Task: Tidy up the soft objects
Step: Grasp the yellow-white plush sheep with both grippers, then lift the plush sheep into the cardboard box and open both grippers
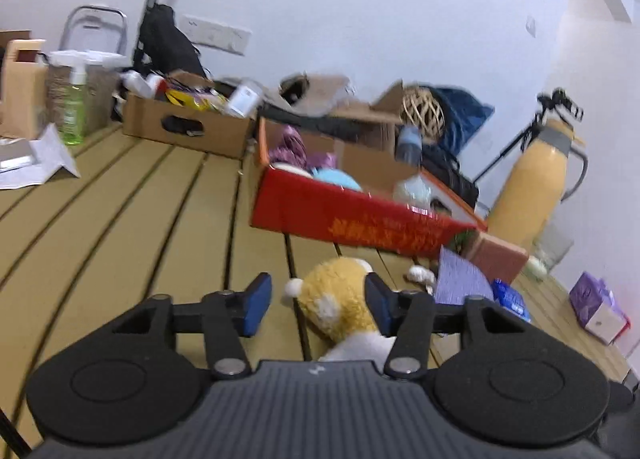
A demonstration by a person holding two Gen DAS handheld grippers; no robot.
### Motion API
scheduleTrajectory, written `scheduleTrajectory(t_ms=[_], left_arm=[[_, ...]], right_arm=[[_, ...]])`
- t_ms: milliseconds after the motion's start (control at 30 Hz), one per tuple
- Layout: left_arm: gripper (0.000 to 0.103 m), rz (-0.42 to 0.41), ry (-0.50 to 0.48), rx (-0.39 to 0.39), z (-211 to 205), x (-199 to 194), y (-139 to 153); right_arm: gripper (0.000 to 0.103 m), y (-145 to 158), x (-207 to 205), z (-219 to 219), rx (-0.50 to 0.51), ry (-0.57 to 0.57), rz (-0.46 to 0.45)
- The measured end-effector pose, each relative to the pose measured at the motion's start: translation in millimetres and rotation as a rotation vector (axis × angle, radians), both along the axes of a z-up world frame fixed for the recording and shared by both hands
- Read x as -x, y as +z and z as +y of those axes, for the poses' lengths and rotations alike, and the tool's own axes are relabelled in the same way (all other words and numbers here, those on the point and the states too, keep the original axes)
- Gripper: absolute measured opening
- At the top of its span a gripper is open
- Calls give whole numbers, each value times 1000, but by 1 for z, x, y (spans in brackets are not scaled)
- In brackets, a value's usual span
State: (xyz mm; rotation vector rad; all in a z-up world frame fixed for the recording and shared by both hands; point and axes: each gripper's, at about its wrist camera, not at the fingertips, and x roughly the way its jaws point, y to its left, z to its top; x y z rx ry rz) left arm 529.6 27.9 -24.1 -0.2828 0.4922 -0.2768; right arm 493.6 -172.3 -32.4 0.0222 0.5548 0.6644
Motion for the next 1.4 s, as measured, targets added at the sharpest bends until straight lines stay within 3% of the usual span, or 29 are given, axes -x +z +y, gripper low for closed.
scheduleTrajectory(t_ms=[167, 233, 367, 433, 500, 633, 700, 833, 1033, 1100, 1267, 1400], left_arm=[[67, 71, -3, 59, 6, 27, -8], [71, 84, -53, 81, -4, 34, -13], [71, 101, -65, -10, -30, 34, -21], [63, 125, -27, -43, -31, 30, -26], [59, 146, 3, 5, -18, 28, -27], [51, 136, 39, 57, -5, 28, -29], [52, 122, -17, 118, -4, 28, -26], [61, 94, -31, 159, -11, 17, -21], [63, 205, -36, 220, -12, -9, -34], [60, 202, -31, 233, -12, -9, -34], [56, 112, -54, 219, -26, -12, -2], [54, 62, -116, 215, -62, -60, 44]], right_arm=[[57, 20, -19, -47, -77, -210, -27], [57, 25, -40, -51, -108, -214, -15], [57, 17, -82, -35, -147, -162, 70], [53, 6, -94, -30, -155, -173, 126], [44, -1, -88, -30, -162, -216, 159], [42, -2, -56, -36, -190, -323, 144], [42, -4, -52, -36, -190, -345, 127], [46, -6, -59, -42, -213, -347, 145], [45, -14, -71, -46, -267, -340, 187], [42, -14, -74, -49, -290, -335, 208], [41, 14, -69, -67, -328, -334, 139], [40, 55, -104, -106, -371, -357, 82]])
